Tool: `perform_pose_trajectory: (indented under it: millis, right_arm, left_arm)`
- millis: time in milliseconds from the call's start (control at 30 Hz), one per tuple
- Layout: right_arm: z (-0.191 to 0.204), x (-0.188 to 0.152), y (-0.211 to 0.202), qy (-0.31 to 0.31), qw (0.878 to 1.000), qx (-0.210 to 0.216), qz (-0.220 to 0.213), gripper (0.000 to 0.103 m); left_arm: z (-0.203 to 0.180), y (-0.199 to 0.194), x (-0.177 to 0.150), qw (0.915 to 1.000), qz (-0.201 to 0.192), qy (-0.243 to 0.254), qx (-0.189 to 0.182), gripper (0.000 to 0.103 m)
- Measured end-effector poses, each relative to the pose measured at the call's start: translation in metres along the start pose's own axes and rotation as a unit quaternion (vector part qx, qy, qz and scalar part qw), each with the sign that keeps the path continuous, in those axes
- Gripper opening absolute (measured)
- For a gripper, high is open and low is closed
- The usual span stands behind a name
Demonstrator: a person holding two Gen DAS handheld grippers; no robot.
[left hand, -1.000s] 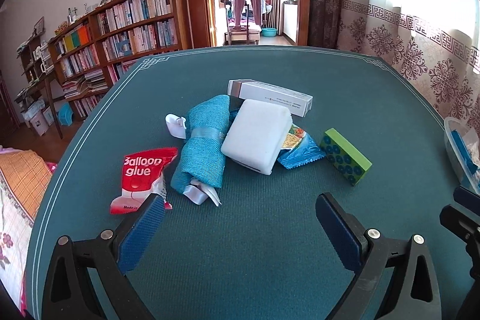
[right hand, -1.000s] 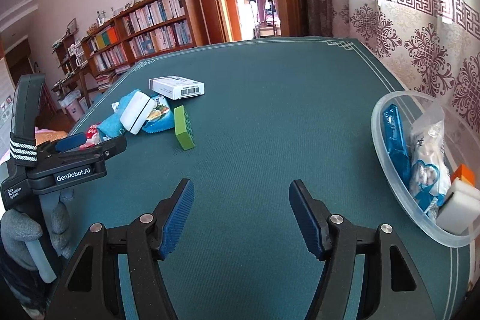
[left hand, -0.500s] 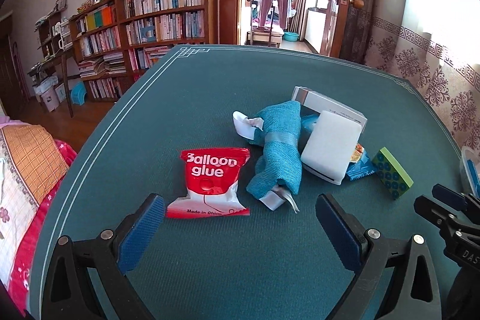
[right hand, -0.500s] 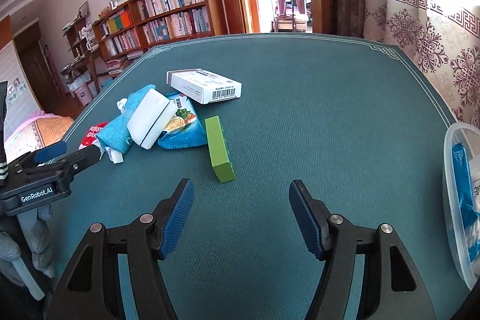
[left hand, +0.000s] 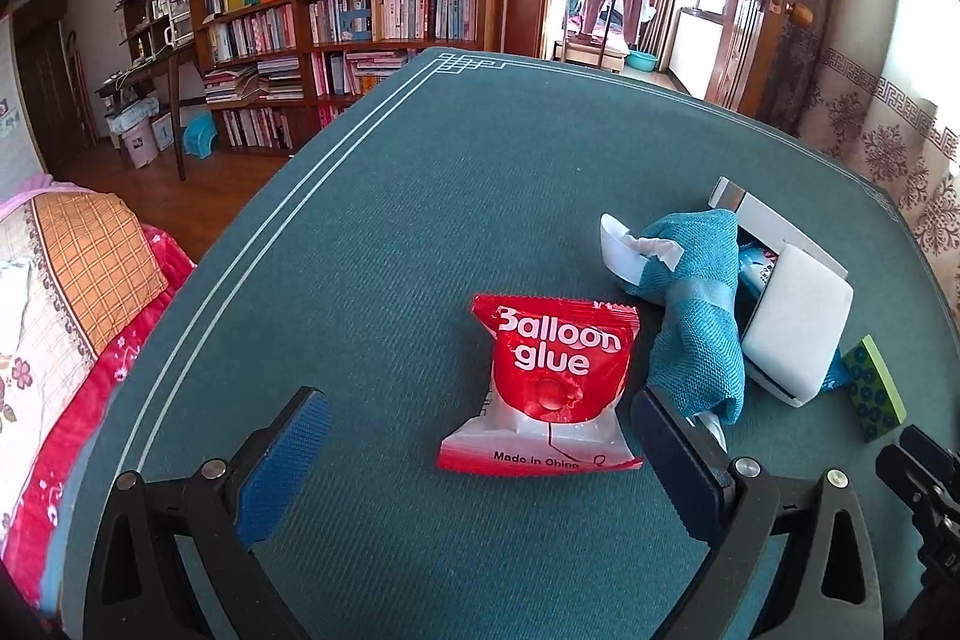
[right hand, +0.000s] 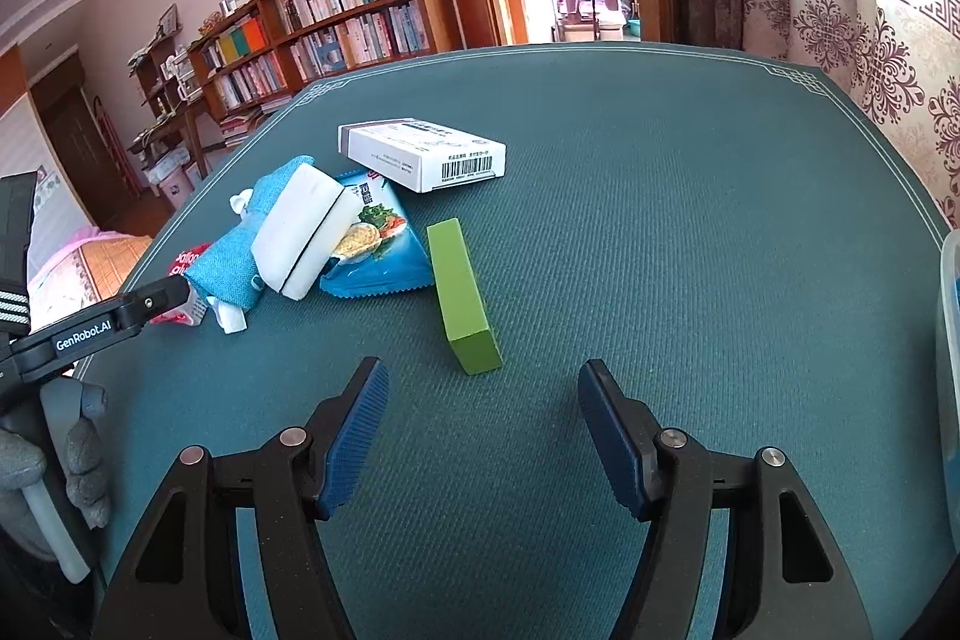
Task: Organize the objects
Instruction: 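Grasp the red Balloon glue packet with the left gripper while the right approaches the green block, then close the right gripper on the green blue-dotted block while the left lifts the glue packet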
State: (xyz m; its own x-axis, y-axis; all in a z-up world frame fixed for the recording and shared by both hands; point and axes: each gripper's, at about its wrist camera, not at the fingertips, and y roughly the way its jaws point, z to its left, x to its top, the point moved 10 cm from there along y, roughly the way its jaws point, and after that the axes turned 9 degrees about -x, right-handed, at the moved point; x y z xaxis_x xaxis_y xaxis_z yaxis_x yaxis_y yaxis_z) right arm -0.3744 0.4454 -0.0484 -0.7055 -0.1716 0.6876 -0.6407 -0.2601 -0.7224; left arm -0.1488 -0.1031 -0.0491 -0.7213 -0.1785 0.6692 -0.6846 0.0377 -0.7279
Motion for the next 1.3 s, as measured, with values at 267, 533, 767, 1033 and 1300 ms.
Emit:
perform_pose_trajectory:
  millis: [267,533,767,1033,1300]
  right_arm:
    - [-0.001,-0.001,0.002,0.013,1.0,0.006,0.003,0.067]
    - [0.002,0.004,-0.001,0.006,1.0,0.005,-0.005,0.067]
    - [0.0,0.025,-0.007,0.015,0.999,0.0,-0.029,0.067]
    - [0.023,0.034,0.001,-0.026,0.999,0.01,-0.046,0.067]
    - [-0.027,0.035,0.019,0.035,0.998,-0.043,-0.021,0.067]
  left_arm:
    - [-0.005,0.015,-0.001,0.9997,0.013,0.018,-0.003,0.063]
    - [-0.011,0.003,0.002,0.9994,-0.011,0.023,-0.022,0.062]
    - [-0.006,-0.002,0.006,0.9993,-0.025,0.013,-0.023,0.062]
    - [-0.006,-0.002,0.005,0.9994,-0.023,0.007,-0.025,0.062]
    - [-0.005,-0.001,0.005,0.9994,-0.021,0.006,-0.025,0.062]
